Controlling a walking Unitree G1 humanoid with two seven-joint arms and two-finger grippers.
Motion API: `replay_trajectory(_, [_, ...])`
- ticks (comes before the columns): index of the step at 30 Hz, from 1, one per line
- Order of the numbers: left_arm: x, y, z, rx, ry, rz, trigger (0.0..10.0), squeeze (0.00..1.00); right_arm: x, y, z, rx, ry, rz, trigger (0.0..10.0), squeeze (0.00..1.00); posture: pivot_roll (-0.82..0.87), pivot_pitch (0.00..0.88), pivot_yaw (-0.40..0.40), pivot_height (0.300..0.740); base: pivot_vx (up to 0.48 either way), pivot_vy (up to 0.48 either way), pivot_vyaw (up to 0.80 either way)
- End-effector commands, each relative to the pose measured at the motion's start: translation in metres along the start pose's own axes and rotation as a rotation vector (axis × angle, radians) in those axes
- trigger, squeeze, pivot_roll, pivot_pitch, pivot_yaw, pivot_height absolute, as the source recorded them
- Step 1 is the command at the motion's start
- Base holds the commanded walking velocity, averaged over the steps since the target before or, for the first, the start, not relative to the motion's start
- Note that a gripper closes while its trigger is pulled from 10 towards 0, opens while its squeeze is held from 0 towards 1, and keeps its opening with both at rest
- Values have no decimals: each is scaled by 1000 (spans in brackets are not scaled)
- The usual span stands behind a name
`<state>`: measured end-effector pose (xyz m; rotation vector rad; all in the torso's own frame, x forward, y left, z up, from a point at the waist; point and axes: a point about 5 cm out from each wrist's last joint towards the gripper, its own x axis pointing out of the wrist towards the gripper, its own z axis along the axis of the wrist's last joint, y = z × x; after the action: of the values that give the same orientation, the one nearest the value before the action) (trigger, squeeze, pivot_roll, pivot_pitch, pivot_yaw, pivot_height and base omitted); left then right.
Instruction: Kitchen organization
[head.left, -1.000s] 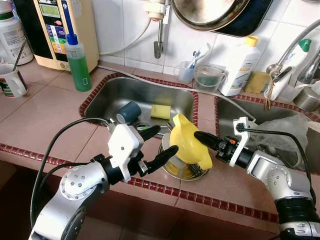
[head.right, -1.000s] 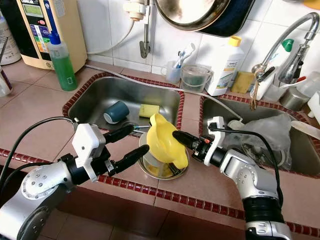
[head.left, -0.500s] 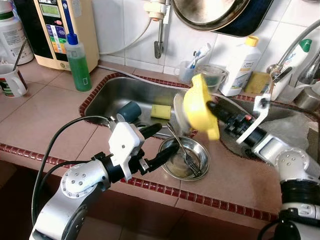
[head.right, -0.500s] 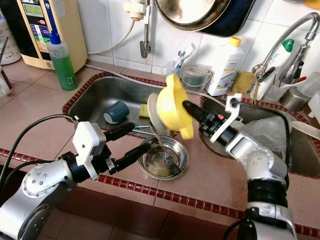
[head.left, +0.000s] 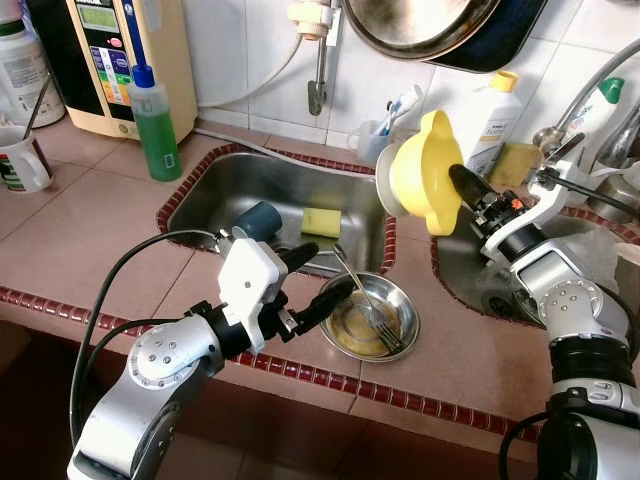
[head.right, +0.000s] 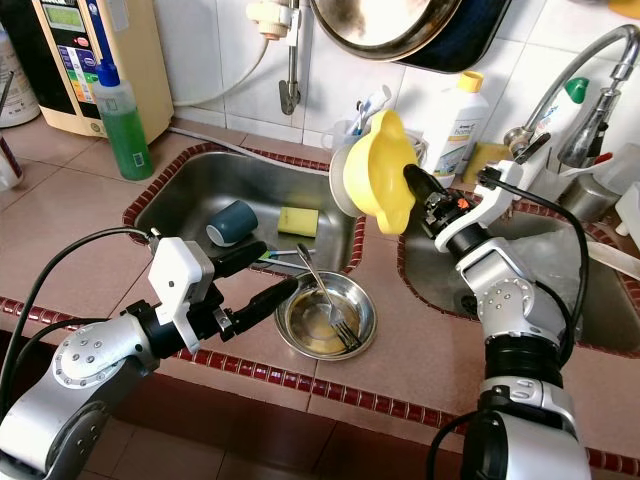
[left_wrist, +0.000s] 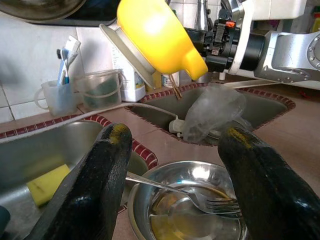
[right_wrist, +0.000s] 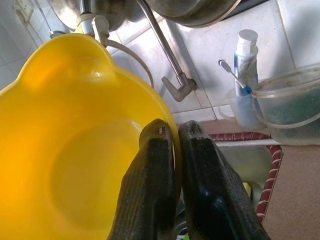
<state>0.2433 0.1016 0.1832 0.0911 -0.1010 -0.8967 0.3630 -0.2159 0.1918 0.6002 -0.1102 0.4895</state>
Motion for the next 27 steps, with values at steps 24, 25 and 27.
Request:
replay_trajectory(24, [2, 3, -2, 35, 21, 19, 10000, 0, 5, -3, 10, -34, -41, -28, 10000, 0, 122, 0, -103, 740, 0, 0, 0])
replay_trajectory(25, [2, 3, -2, 35, 21, 19, 10000, 0, 5, -3, 10, -34, -41, -28, 10000, 0, 122, 0, -103, 740, 0, 0, 0])
replay_trajectory(27, [26, 21, 9, -9, 15, 167, 10000, 0, 44, 12, 17, -272, -62, -98, 10000, 0, 130, 81, -88, 740, 0, 0, 0])
